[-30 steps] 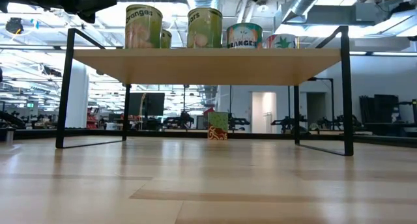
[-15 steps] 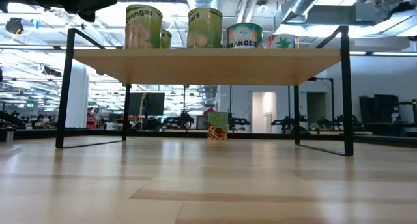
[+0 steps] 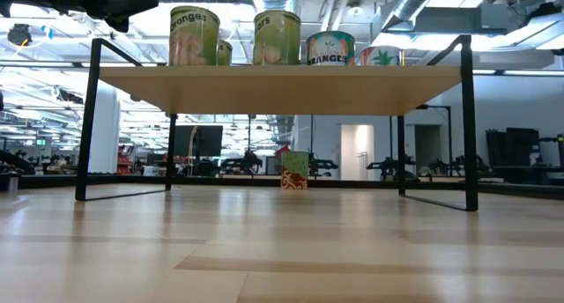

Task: Pick and place cans onto a shelf
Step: Put the green can on the shelf aligned with the canned pineapple

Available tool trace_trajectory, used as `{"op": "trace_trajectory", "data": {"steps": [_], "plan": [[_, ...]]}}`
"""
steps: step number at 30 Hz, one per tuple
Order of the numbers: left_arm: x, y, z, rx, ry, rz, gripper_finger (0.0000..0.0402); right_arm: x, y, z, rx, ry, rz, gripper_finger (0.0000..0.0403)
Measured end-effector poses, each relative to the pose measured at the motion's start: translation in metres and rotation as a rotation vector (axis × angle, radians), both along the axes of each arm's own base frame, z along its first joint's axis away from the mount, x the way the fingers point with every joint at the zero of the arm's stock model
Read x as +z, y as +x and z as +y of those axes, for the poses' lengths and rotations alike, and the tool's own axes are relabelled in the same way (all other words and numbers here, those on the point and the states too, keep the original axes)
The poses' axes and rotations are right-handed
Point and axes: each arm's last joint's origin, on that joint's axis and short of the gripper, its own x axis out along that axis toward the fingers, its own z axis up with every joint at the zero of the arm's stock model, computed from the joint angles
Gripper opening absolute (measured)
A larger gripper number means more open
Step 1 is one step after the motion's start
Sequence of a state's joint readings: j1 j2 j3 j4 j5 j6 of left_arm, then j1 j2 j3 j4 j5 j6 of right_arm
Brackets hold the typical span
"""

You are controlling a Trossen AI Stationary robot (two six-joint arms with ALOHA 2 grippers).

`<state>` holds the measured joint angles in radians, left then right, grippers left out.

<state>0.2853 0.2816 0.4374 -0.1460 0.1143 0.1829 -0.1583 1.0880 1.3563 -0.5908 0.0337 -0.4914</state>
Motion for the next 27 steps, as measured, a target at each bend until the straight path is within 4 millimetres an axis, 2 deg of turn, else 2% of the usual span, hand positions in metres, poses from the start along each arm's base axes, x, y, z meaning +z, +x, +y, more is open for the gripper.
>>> {"op": "trace_trajectory", "data": {"steps": [8, 13, 17, 20, 27], "plan": [[0.000, 0.000, 0.002, 0.075, 0.017, 0.004, 0.0000, -0.007, -0.021, -0.072, -0.171, 0.024, 0.044, 0.0006], [0.000, -0.001, 0.003, 0.112, 0.009, 0.002, 0.0000, -0.026, -0.016, -0.126, -0.229, 0.108, 0.069, 0.0005], [0.000, -0.001, 0.004, 0.127, -0.005, -0.001, 0.0000, -0.054, -0.002, -0.168, -0.296, 0.174, 0.127, 0.0005], [0.000, -0.001, 0.004, 0.129, -0.035, -0.009, 0.0000, -0.080, 0.010, -0.193, -0.261, 0.233, 0.180, 0.0009], [0.000, -0.001, 0.005, 0.185, -0.057, -0.016, 0.0000, -0.133, 0.043, -0.231, -0.116, 0.277, 0.300, 0.0009]]}}
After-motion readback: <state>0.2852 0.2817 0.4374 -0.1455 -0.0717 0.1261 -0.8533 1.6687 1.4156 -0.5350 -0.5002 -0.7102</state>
